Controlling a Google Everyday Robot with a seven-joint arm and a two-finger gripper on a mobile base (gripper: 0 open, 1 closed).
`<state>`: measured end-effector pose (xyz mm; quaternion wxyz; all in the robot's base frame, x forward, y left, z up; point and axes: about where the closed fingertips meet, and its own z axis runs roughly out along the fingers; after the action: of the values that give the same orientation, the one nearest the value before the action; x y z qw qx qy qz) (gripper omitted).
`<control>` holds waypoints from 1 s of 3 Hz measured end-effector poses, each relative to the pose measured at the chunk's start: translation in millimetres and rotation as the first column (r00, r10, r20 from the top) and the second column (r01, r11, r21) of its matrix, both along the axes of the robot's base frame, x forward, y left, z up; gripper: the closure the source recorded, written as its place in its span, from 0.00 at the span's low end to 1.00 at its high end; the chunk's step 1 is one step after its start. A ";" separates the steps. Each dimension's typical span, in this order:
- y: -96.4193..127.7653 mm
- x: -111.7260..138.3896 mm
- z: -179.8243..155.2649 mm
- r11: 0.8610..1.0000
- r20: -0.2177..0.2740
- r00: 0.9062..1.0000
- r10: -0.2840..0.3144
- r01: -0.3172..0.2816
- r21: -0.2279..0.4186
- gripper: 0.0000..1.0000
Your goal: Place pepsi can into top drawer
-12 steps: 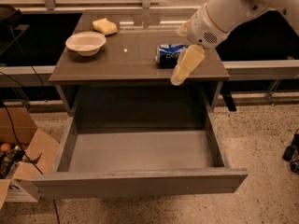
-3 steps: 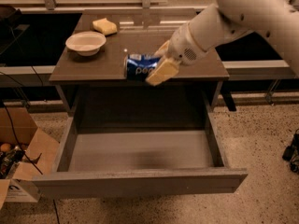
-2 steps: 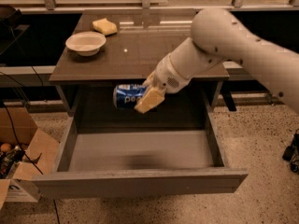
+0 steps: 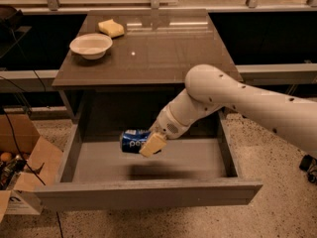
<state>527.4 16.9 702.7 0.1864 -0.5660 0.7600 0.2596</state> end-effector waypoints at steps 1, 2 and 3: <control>-6.1 -4.8 -40.7 0.998 -0.035 0.998 -0.053 0.052 -0.024 0.58; -5.2 -4.9 -42.1 0.998 -0.034 0.998 -0.055 0.054 -0.024 0.34; -5.2 -5.0 -42.2 0.998 -0.034 0.998 -0.055 0.054 -0.024 0.04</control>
Offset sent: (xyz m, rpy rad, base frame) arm -0.0041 -0.0053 -0.0344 -0.0199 0.0302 -0.0444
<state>522.4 11.8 660.6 0.1740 -0.5425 0.7811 0.2554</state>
